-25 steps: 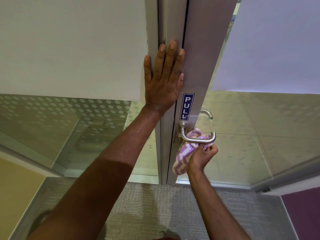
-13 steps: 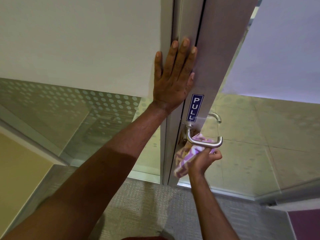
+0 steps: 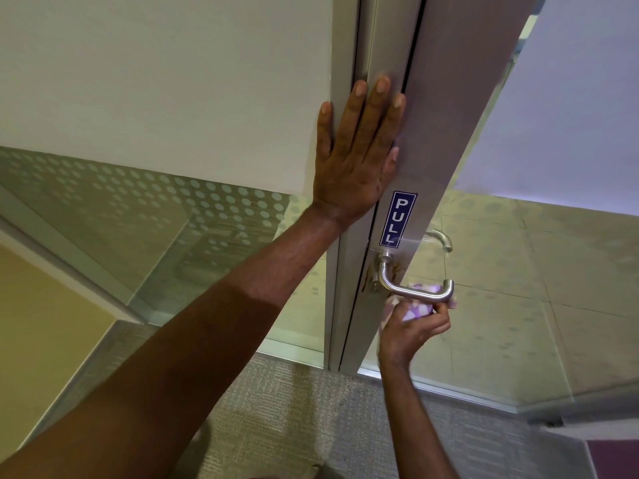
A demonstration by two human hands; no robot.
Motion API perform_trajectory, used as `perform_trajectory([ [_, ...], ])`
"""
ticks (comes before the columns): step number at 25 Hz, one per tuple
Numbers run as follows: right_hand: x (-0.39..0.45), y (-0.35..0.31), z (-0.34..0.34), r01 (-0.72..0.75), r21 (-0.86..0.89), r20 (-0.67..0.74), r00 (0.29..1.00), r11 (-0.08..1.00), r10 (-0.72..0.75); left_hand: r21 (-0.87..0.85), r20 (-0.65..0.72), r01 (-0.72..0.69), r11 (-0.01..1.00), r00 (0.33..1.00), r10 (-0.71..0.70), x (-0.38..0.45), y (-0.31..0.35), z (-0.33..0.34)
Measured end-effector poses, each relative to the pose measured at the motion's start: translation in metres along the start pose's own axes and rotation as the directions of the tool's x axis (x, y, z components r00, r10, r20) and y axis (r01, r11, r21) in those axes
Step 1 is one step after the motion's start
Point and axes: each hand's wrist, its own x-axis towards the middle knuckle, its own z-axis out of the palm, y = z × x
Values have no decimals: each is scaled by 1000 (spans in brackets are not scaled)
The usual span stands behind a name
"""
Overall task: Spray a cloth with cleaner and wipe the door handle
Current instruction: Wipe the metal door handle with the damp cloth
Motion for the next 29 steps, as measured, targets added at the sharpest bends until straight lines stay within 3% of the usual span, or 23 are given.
perform_trajectory([
  [2,-8,-1,11,75,-3,71,995,997,-74,1,6,4,1000,1000,-4,0,1,-1],
  [4,-17,13,15,254,-141,264,941,957,-211,-1,9,7,1000,1000,-7,0,1,-2],
  [6,-10,28,13,507,-272,433,824,818,-367,2,14,1,1000,1000,-1,0,0,-2],
  [8,7,37,12,698,-380,530,702,607,-476,-2,19,1,1000,1000,-1,0,0,-1],
  [11,32,38,7,766,-423,589,639,484,-495,8,34,-7,1000,999,7,0,0,-1],
  [14,44,47,2,852,-360,615,523,380,-591,3,33,-6,1000,999,5,1,0,0],
  [15,43,52,2,858,-356,625,513,371,-588,6,35,-2,1000,999,1,1,0,1],
  [18,36,69,-5,818,-416,676,571,397,-466,-4,44,5,1000,999,-5,1,1,3],
  [22,37,67,-14,811,-432,723,573,395,-386,6,39,7,1000,999,-7,2,0,2],
  [29,58,26,11,788,-333,602,600,517,-526,17,69,-6,1000,998,4,1,-2,4],
])
